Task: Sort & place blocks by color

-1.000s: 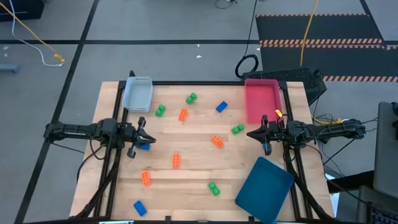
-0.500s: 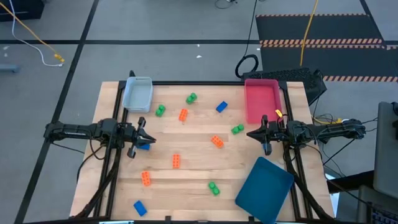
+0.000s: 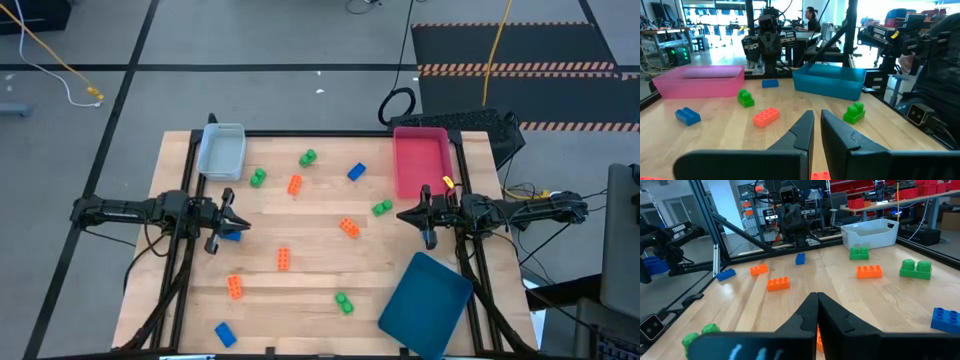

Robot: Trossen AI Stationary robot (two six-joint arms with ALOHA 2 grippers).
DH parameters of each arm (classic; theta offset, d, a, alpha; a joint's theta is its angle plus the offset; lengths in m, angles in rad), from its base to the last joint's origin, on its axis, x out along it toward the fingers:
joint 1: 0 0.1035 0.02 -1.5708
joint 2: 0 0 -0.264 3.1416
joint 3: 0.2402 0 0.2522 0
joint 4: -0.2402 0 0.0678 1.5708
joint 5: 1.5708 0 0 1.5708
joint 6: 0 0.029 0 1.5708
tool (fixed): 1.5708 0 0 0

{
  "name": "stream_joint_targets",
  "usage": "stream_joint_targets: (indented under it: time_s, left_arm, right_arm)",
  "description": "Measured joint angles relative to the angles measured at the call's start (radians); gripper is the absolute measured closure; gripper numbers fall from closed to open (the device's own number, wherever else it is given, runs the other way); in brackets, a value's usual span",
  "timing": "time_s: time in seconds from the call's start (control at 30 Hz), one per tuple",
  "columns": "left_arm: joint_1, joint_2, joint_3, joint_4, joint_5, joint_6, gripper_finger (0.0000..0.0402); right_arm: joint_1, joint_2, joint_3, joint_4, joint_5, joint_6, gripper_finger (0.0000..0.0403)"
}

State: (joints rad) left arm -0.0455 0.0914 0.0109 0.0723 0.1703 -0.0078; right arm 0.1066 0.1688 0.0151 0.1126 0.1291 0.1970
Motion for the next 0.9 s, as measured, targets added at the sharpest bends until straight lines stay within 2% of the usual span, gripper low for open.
stream_joint_targets:
  time_s: [0.33, 0.47, 0.53, 0.63, 0.9]
  left_arm:
    - [0.000, 0.000, 0.000, 0.000, 0.000, 0.000, 0.0364]
    - [0.000, 0.000, 0.000, 0.000, 0.000, 0.000, 0.0364]
    - [0.000, 0.000, 0.000, 0.000, 0.000, 0.000, 0.0364]
    - [0.000, 0.000, 0.000, 0.001, 0.000, 0.000, 0.0364]
    - [0.000, 0.000, 0.000, 0.000, 0.000, 0.008, 0.0364]
  right_arm:
    - [0.000, 0.000, 0.000, 0.005, 0.005, -0.019, 0.0403]
    - [0.000, 0.001, 0.000, 0.014, 0.136, -0.110, 0.0403]
    - [0.000, 0.003, 0.000, 0.011, 0.157, -0.163, 0.0403]
    - [0.000, 0.003, 0.000, 0.010, 0.158, -0.249, 0.0403]
    - [0.000, 0.004, 0.000, 0.001, 0.156, -0.237, 0.0403]
